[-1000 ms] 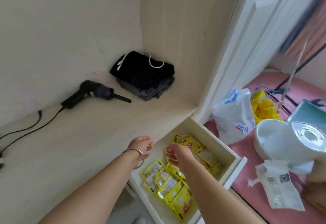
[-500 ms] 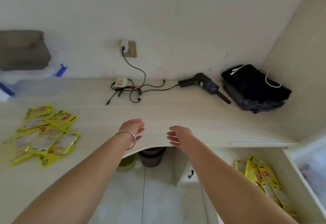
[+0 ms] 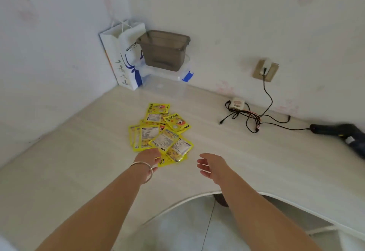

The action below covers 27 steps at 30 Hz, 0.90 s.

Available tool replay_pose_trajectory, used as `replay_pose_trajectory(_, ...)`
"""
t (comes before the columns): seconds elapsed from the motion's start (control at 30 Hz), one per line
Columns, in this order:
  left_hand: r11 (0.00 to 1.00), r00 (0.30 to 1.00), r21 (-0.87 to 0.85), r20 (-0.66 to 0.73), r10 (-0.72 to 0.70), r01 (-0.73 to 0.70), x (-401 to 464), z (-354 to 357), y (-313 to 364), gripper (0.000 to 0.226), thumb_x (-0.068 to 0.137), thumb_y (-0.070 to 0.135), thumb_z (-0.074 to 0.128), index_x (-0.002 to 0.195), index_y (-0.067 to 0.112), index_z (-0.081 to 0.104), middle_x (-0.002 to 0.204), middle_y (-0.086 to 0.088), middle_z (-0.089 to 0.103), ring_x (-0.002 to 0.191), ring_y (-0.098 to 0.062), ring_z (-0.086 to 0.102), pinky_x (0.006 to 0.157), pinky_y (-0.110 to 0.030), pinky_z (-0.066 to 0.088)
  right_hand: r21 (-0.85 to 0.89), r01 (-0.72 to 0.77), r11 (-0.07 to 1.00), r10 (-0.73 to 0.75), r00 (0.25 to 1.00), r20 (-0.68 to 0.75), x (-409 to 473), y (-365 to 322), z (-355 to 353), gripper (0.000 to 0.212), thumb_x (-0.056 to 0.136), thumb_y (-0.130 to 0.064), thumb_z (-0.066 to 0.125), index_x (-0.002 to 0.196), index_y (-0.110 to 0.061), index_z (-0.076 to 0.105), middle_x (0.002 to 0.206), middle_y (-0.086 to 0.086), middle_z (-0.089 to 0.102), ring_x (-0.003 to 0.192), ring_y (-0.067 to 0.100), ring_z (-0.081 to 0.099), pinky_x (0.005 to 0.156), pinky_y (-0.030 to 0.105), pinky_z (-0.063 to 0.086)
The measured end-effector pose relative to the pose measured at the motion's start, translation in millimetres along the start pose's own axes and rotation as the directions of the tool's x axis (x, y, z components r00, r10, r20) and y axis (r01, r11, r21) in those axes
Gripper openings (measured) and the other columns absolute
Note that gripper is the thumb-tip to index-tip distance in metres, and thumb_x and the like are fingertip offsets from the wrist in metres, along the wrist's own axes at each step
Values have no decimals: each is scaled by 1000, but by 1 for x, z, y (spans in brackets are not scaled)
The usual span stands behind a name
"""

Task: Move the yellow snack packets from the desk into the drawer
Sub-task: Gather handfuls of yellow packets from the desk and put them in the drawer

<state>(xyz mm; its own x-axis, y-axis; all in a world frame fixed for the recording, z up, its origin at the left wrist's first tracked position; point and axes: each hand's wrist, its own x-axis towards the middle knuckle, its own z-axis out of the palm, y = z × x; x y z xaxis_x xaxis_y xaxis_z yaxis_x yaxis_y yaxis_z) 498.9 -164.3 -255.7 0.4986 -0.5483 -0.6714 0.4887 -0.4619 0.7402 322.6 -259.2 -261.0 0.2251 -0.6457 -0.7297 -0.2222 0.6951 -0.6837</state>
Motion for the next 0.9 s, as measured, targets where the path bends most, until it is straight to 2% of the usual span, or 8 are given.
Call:
replay_pose_trajectory(0.17, 1000, 998, -23, -63, -4, 2, 30, -44, 7, 29, 96, 10, 45, 123, 10, 54, 112, -9, 56, 101, -18, 51, 76, -32, 40, -123, -25, 992, 29, 999, 31, 26, -4, 57, 11, 93, -17, 53, 83, -13, 57, 74, 0, 59, 65, 12, 57, 55, 23, 43)
replay_pose_trajectory(0.23, 999, 996, 35, -84, 29, -26, 45, -53, 11, 34, 96, 8, 45, 129, 4, 51, 108, -9, 52, 100, -21, 49, 84, -35, 39, -181, -33, 983, 39, 999, 32, 37, -11, 72, 13, 94, -16, 52, 82, -14, 55, 74, 0, 58, 62, 11, 55, 55, 23, 42)
replay_pose_trajectory(0.43, 975, 980, 218, -178, 86, -46, 89, -62, 19, 32, 90, 6, 51, 121, 7, 59, 109, -10, 58, 99, -29, 56, 81, -34, 50, -364, -47, 930, 73, 996, 58, 80, -33, 104, 25, 91, -5, 47, 67, -10, 50, 63, 6, 49, 51, 16, 44, 46, 21, 33)
replay_pose_trajectory(0.5, 954, 965, 293, -227, 128, -57, 101, -60, 22, 30, 87, 9, 55, 117, 10, 62, 119, -12, 62, 111, -30, 57, 97, -39, 47, -458, 2, 889, 41, 996, 83, 96, -39, 112, 25, 90, -5, 48, 65, -13, 50, 63, 4, 50, 52, 16, 45, 46, 22, 40)
replay_pose_trajectory(0.6, 923, 940, 381, -292, 178, -57, 115, -58, 30, 33, 88, 12, 56, 121, 11, 60, 129, -7, 60, 118, -26, 56, 98, -32, 40, -659, 78, 748, -52, 997, 58, 115, -49, 124, 24, 84, -11, 52, 62, -18, 49, 69, 1, 55, 63, 17, 51, 66, 29, 48)
replay_pose_trajectory(0.73, 880, 914, 474, -346, 213, -26, 128, -60, 34, 37, 86, 15, 58, 123, 14, 57, 130, -8, 56, 117, -24, 56, 97, -29, 40, -737, 36, 675, -118, 991, -60, 128, -48, 133, 6, 80, -14, 50, 76, -10, 52, 79, 7, 60, 63, 21, 53, 52, 21, 34)
replay_pose_trajectory(0.83, 810, 900, 586, -348, 262, -10, 138, -60, 36, 40, 85, 18, 60, 124, 14, 54, 128, -11, 52, 114, -26, 57, 97, -31, 41, -768, -44, 639, -156, 970, -184, 131, -45, 145, 55, 81, -36, 60, 125, -6, 47, 128, 12, 51, 113, 30, 54, 82, 36, 46)
replay_pose_trajectory(0.9, 777, 912, 629, -319, 260, -1, 146, -57, 39, 46, 83, 23, 64, 127, 14, 50, 129, -10, 51, 114, -26, 57, 97, -34, 43, -828, -91, 553, -178, 958, -224, 131, -46, 154, 84, 76, -56, 64, 137, -5, 36, 136, 12, 39, 128, 30, 40, 97, 43, 41)
